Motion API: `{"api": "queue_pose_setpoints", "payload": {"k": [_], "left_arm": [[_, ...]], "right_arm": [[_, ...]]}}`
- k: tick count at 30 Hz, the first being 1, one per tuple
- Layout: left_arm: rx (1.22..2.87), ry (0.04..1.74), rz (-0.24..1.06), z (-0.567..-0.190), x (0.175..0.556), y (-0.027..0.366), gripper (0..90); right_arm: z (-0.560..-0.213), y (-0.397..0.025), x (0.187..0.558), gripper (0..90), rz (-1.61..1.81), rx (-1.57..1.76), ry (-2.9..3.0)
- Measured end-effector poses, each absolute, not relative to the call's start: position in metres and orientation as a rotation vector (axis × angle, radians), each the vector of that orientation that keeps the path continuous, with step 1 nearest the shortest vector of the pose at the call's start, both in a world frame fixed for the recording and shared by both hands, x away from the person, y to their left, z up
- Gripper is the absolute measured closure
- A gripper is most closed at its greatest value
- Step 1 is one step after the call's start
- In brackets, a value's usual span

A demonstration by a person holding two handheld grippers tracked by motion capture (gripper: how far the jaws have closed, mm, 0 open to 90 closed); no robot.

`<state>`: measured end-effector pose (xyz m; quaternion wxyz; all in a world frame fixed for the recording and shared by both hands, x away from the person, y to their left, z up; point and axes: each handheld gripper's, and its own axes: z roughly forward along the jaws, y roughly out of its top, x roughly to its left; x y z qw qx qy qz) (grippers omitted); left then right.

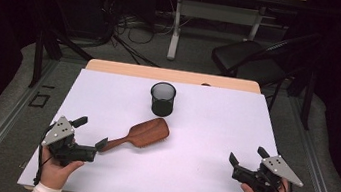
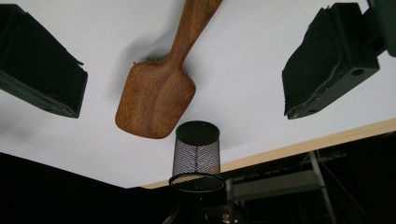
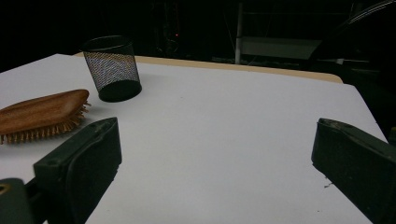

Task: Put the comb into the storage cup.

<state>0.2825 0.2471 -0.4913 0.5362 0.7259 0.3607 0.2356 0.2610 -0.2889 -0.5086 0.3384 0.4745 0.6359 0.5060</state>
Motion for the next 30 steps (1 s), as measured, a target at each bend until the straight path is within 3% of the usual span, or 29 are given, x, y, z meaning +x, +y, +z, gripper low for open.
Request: {"api": "queue_pose_setpoints", "payload": {"k": [17,30], "left_arm": [[1.775,0.996,0.38,-0.482,0.307,0.248,0.9],[1.845,0.992,0.368,-0.459,0.319,0.247,3.8]], "right_arm": [[-0.514,-0.294,0.263,2.5,1.324,1.28,1.646],[-0.518,-0.294,0.265,4.1,1.315,1.305,1.659]]}}
